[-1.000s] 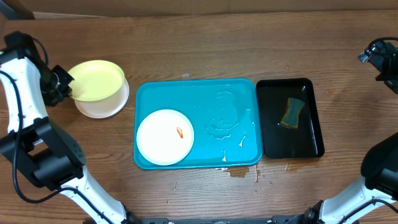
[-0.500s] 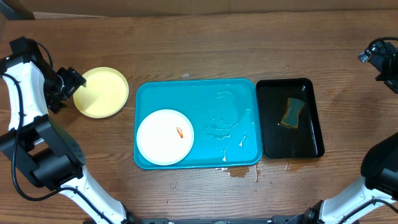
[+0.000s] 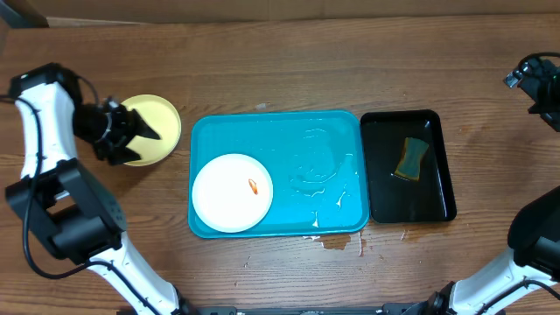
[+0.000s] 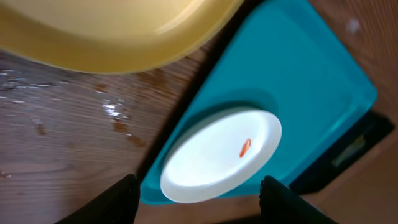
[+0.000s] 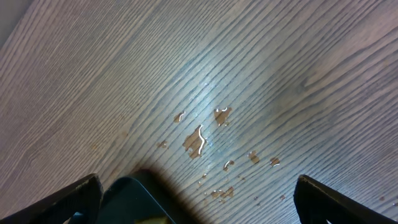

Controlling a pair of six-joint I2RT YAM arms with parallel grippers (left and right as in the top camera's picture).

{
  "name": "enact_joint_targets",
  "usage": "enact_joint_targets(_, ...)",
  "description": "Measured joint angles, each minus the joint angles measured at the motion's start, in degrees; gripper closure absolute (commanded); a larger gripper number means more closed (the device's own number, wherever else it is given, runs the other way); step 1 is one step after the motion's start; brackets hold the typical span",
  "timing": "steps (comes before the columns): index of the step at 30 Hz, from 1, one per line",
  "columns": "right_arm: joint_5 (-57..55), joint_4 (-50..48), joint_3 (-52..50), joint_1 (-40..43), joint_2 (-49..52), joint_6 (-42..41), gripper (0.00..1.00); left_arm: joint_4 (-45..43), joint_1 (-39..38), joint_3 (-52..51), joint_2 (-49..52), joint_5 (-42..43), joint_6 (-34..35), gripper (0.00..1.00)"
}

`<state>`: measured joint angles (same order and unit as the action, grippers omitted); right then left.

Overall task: Clean dirty plates on tray and stack at the side
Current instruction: 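Release the green plate and move the left gripper to the white plate rim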

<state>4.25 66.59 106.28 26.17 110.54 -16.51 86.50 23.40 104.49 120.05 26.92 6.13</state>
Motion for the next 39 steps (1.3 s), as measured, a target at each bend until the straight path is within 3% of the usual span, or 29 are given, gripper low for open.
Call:
enact_joint_targets(6, 0.0, 0.0, 0.0, 0.0, 0.0, 0.0, 0.0, 2.5, -9.4, 0.0, 0.0, 0.6, -3.7, 0.37)
enact_joint_targets(16, 0.0, 0.0, 0.0, 0.0, 0.0, 0.0, 0.0, 2.9, -30.6, 0.0, 0.0, -5.5, -2.3, 0.36)
enact_joint_targets(21, 0.0, 0.0, 0.0, 0.0, 0.0, 0.0, 0.0, -1.1, -41.4, 0.0, 0.0, -11.1, 3.1, 0.35)
enact_joint_targets(26, 0.0, 0.0, 0.0, 0.0, 0.0, 0.0, 0.0, -5.5, -49.7, 0.0, 0.0, -15.2, 9.5, 0.44)
enact_joint_targets(28, 0.0, 0.0, 0.0, 0.0, 0.0, 0.0, 0.0, -6.0, -52.2, 0.0, 0.0, -17.6, 13.1, 0.52)
enact_joint_targets(34, 0.0, 0.0, 0.0, 0.0, 0.0, 0.0, 0.0, -6.0, -54.6, 0.0, 0.0, -24.3, 21.6, 0.56)
enact_joint_targets(39, 0.0, 0.0, 0.0, 0.0, 0.0, 0.0, 0.0, -7.3, -54.4, -1.3, -0.3, -29.1, 28.1, 0.66)
